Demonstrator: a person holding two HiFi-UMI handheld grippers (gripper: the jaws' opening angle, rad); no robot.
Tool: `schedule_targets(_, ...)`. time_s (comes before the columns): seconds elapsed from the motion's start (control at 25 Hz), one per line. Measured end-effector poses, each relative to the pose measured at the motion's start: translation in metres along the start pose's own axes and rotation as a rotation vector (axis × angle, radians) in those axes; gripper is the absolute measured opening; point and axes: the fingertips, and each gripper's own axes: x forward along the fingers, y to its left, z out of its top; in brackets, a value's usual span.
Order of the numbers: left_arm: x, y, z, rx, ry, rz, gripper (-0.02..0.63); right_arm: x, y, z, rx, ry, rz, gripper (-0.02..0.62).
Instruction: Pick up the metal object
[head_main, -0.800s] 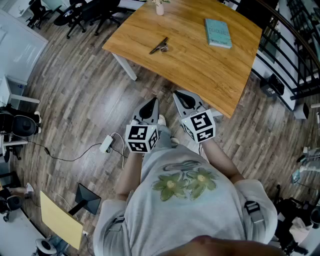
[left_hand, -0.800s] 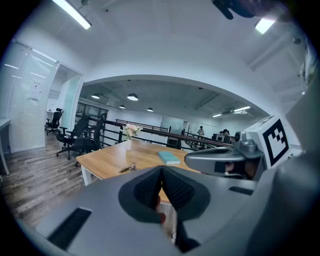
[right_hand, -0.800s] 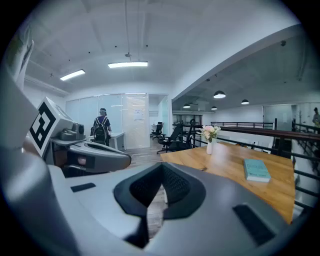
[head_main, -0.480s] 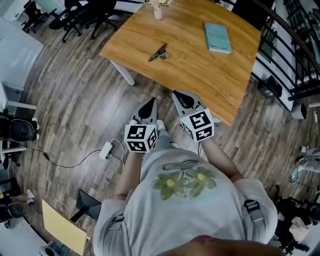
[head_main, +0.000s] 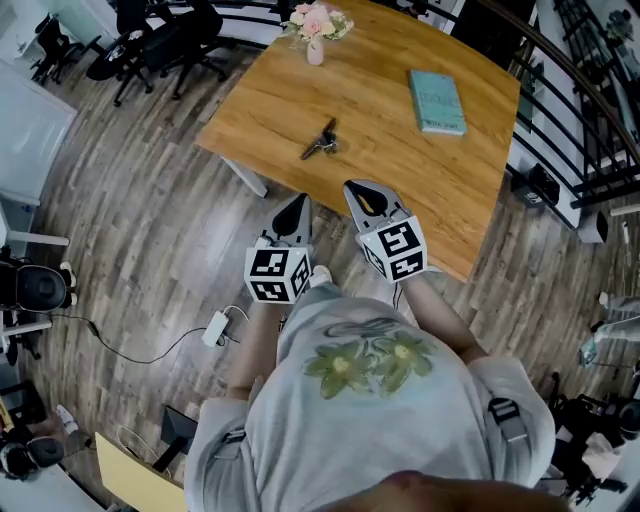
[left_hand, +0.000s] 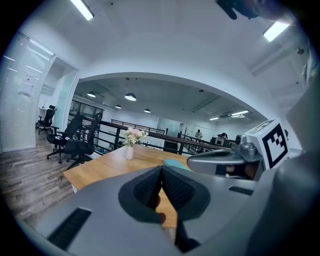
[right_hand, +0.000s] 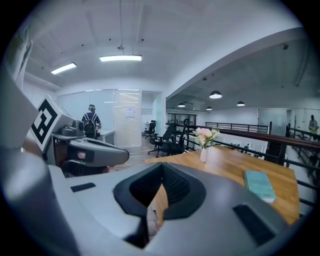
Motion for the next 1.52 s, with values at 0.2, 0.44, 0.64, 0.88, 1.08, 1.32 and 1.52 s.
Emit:
schedule_targets(0.2,0.02,0.027,0.01,0.007,0.012,-0.03,0.011,0.031,-0.01,0.006,0.002,0.019,-0.025,0.008)
schedule_targets(0.44,0.036,0.055,0.016,0.002,0.027,-0.057,0.011,0.056,-0.012,0.008,0.012,0.037,-0.047,0.009)
schedule_targets(0.64,0.044,0.064,0.013,-0.021,0.04,-0.07,0.011,0.065,-0.013,0.002,0.015,0.065,-0.044,0.034)
schedule_targets(0.88,0.057,0.068,0.009,-0.024,0.048,-0.073,0.009,0.077,-0.02,-0.007,0.015,0.09,-0.026,0.083)
schedule_targets(1.08,0.069,0.078,0.01,-0.017,0.051,-0.063,0.009,0.093,-0.026,-0.011,0.018,0.104,0.024,0.177)
schedule_targets(1.32,0.088,0.093,0.024,-0.006,0.041,-0.054,0.011,0.115,-0.046,-0.007,-0.01,0.13,0.039,0.22)
schedule_targets(1.52,0.104,0.107,0.03,-0.035,0.041,-0.045,0.011,0.134,-0.054,-0.007,-0.035,0.157,0.075,0.24)
